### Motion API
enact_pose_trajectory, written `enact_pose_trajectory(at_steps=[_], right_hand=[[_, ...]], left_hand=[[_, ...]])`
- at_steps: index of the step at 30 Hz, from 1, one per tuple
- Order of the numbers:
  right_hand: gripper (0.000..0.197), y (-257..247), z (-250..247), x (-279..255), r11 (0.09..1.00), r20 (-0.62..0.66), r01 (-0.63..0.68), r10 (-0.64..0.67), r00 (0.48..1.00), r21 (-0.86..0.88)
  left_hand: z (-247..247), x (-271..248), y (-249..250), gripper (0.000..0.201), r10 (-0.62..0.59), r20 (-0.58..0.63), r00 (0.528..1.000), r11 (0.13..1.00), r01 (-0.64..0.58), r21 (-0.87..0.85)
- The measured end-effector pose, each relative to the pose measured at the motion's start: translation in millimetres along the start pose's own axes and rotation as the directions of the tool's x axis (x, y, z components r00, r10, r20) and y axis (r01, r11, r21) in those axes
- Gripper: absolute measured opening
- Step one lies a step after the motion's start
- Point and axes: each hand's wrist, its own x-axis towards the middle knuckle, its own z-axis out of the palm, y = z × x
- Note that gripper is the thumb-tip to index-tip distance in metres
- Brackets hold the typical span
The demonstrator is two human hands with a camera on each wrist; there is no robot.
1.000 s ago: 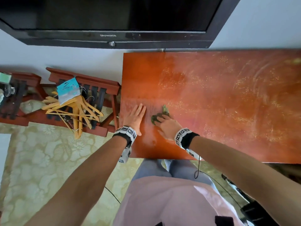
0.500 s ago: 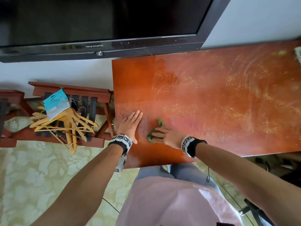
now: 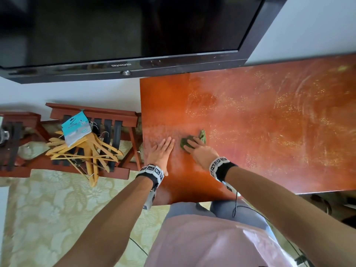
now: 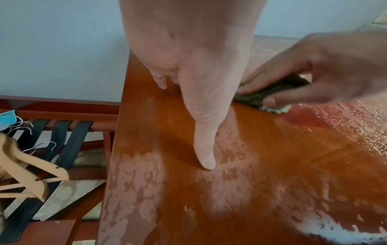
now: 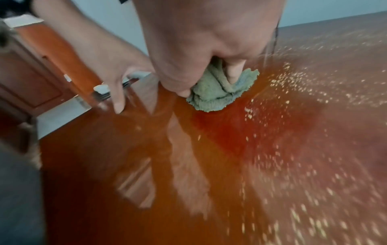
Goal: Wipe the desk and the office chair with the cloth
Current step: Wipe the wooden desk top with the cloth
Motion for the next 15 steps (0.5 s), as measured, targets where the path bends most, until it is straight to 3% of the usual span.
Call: enact_pose_trajectory(at_steps=[5, 8, 10, 13, 15], right_hand=[[0.045, 0, 36, -27, 0.967, -0.035, 0.254, -0.253, 0.967, 0.017], [0.055, 9, 43, -25, 0.920, 0.045, 0.371, -0.369, 0.928, -0.123], [0.065, 19, 37, -23, 0.887, 0.085, 0.444, -0.437, 0.896, -0.128], [0.068, 37, 27, -14, 0.858, 0.091, 0.492, -0.484, 0.870, -0.146], [0.068, 50, 19, -6, 0.879, 0.039, 0.459, -0.458, 0.888, -0.130]], left_hand=[[-8, -2, 0, 0.150, -0.013, -0.024, 1.000, 0.997, 0.011, -0.078], [-14, 3, -4, 0.157, -0.068, -0.061, 0.996, 0.990, 0.060, -0.131], [-23, 12, -4, 0.159, -0.082, -0.072, 0.994, 0.988, 0.071, -0.135], [-42, 28, -1, 0.158, -0.092, -0.098, 0.991, 0.990, 0.080, -0.120], [-51, 38, 2, 0.153, -0.095, -0.100, 0.990, 0.990, 0.084, -0.112]])
